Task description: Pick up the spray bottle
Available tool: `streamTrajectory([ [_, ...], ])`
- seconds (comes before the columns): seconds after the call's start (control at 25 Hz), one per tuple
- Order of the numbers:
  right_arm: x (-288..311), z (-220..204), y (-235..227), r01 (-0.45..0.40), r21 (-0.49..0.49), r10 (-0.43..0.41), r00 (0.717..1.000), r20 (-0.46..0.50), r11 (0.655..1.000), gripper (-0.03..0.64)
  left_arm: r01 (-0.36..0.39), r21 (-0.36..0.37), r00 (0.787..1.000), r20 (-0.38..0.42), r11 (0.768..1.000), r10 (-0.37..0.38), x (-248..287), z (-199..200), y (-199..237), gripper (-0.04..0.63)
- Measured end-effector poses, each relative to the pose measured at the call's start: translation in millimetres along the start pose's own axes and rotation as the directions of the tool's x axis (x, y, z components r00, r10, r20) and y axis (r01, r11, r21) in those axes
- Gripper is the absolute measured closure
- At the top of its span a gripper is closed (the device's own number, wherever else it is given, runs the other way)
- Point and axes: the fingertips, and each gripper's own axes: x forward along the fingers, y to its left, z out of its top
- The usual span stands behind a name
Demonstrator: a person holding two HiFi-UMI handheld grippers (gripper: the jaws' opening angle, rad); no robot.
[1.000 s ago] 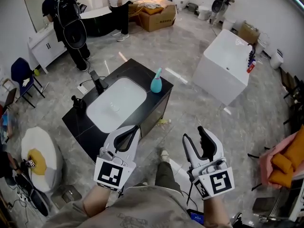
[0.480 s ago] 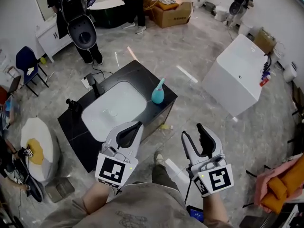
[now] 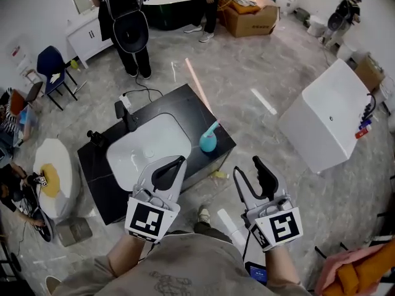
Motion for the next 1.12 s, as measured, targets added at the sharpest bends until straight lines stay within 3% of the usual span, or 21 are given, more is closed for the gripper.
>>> streamTrajectory([
  [0.48,45,2,-33,-0.123,-0.009,0.123,0.992,-0.003,0.992,0.390,-0.128,-0.010,0.991,-0.040,0.992,0.128,30,-1,26,0.595],
  [1.12,61,-4,-23,-0.114,-0.016,0.113,0.993,-0.043,0.993,0.387,-0.104,-0.007,0.994,-0.034,0.995,0.103,33,-3,47,0.595],
])
